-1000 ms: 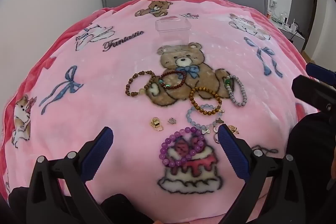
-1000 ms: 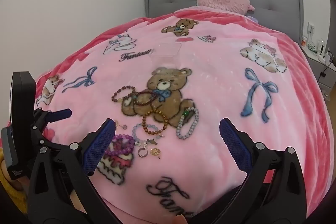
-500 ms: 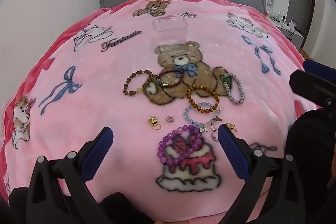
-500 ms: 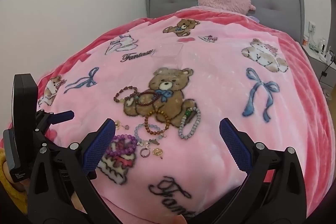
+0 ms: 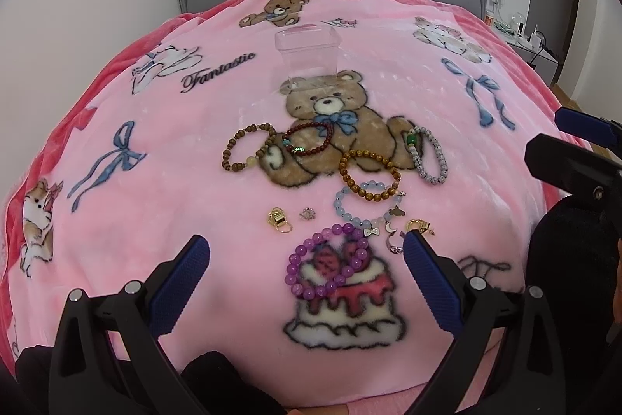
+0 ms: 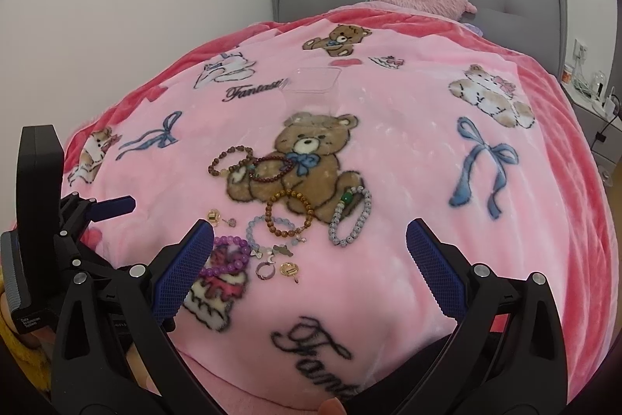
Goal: Organize jewelry
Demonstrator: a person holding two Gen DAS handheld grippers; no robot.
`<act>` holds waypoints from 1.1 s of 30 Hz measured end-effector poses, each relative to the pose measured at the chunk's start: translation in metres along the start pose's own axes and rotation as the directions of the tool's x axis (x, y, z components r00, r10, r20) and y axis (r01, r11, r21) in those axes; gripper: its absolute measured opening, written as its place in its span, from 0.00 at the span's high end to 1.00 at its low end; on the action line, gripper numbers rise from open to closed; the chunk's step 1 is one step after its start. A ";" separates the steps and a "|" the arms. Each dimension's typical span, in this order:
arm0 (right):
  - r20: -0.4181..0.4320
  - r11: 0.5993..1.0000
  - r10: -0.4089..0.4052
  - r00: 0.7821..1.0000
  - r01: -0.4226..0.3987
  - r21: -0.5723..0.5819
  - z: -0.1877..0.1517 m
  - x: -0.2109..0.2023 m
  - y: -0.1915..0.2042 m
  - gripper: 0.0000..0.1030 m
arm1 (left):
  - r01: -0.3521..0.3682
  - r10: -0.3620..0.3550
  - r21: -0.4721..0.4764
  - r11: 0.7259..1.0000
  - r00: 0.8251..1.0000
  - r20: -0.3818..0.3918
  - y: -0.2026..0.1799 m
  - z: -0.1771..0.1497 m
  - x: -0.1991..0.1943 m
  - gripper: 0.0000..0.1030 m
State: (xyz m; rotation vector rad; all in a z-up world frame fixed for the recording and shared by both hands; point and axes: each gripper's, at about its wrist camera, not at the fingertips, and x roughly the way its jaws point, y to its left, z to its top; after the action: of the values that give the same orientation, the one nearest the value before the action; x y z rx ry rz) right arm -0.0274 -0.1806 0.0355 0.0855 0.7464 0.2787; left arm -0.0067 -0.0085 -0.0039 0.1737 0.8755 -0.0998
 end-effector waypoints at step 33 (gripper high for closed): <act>0.002 1.000 0.017 1.000 -0.017 0.004 0.001 -0.003 -0.001 0.08 | 0.017 -0.017 -0.006 1.000 1.000 0.000 0.003 0.003 -0.002 0.05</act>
State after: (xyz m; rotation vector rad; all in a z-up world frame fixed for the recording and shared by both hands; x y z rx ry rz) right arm -0.0284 -0.1826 0.0378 0.0961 0.7446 0.2932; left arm -0.0054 -0.0056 -0.0004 0.1608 0.8769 -0.1130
